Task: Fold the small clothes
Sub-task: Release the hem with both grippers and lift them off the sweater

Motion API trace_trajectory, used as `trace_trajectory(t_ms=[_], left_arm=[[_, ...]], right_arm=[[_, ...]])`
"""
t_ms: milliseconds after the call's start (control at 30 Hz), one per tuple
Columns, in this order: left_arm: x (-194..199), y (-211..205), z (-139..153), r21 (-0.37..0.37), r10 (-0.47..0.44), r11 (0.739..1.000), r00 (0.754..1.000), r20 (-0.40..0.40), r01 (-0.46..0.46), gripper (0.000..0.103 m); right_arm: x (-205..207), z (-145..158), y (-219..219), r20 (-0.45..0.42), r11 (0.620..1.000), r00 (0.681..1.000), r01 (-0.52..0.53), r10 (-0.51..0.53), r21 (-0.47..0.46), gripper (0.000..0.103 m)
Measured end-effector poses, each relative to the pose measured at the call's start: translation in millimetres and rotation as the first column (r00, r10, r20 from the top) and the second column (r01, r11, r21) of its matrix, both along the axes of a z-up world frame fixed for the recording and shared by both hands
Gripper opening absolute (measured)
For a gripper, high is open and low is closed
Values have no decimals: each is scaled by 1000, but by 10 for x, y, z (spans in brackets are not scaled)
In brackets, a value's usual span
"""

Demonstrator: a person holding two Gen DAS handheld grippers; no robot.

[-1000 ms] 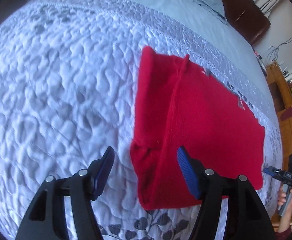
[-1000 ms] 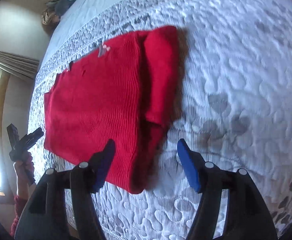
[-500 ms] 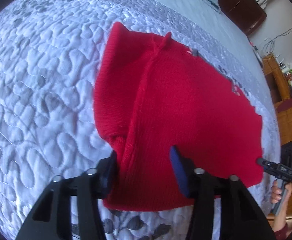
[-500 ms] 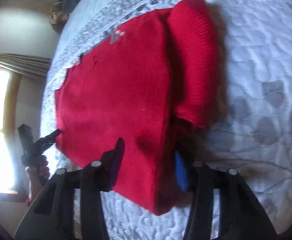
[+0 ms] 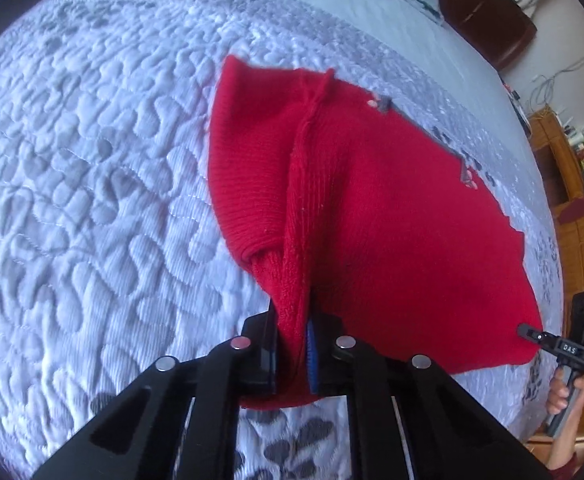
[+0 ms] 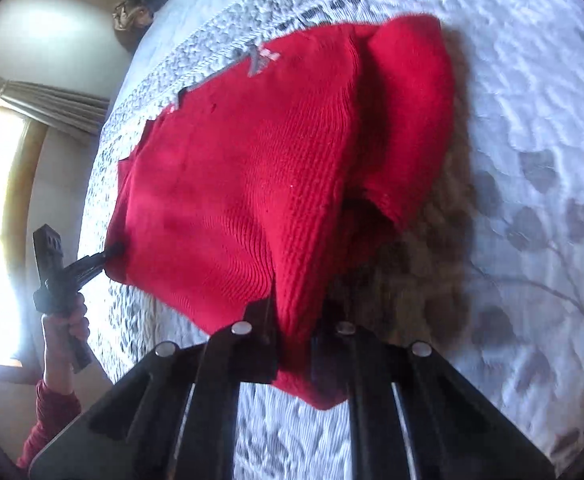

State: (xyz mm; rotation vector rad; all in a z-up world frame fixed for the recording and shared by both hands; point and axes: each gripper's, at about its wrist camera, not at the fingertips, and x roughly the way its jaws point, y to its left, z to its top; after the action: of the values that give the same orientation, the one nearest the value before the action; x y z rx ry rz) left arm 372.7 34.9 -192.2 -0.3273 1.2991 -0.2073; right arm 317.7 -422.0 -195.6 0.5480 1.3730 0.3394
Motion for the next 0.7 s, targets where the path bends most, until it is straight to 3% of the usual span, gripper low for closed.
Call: trace_trajectory(t_ms=[200, 400, 533, 700], left_arm=[[-476, -65, 277, -43, -54, 998, 998, -12, 53, 10], [-1277, -122, 408, -83, -91, 993, 995, -44, 88, 10], [-1841, -146, 408, -115, -116, 987, 992, -53, 109, 10], [-2264, -210, 236, -73, -137, 989, 988, -73, 131, 11]], right_arm=[[-471, 270, -16, -18, 999, 999, -36, 36, -15, 9], [-1286, 392, -179, -56, 998, 997, -55, 55, 9, 9], [-1798, 423, -276, -72, 998, 996, -57, 59, 25, 9], [-2226, 261, -252, -105, 998, 993, -52, 54, 16, 9]])
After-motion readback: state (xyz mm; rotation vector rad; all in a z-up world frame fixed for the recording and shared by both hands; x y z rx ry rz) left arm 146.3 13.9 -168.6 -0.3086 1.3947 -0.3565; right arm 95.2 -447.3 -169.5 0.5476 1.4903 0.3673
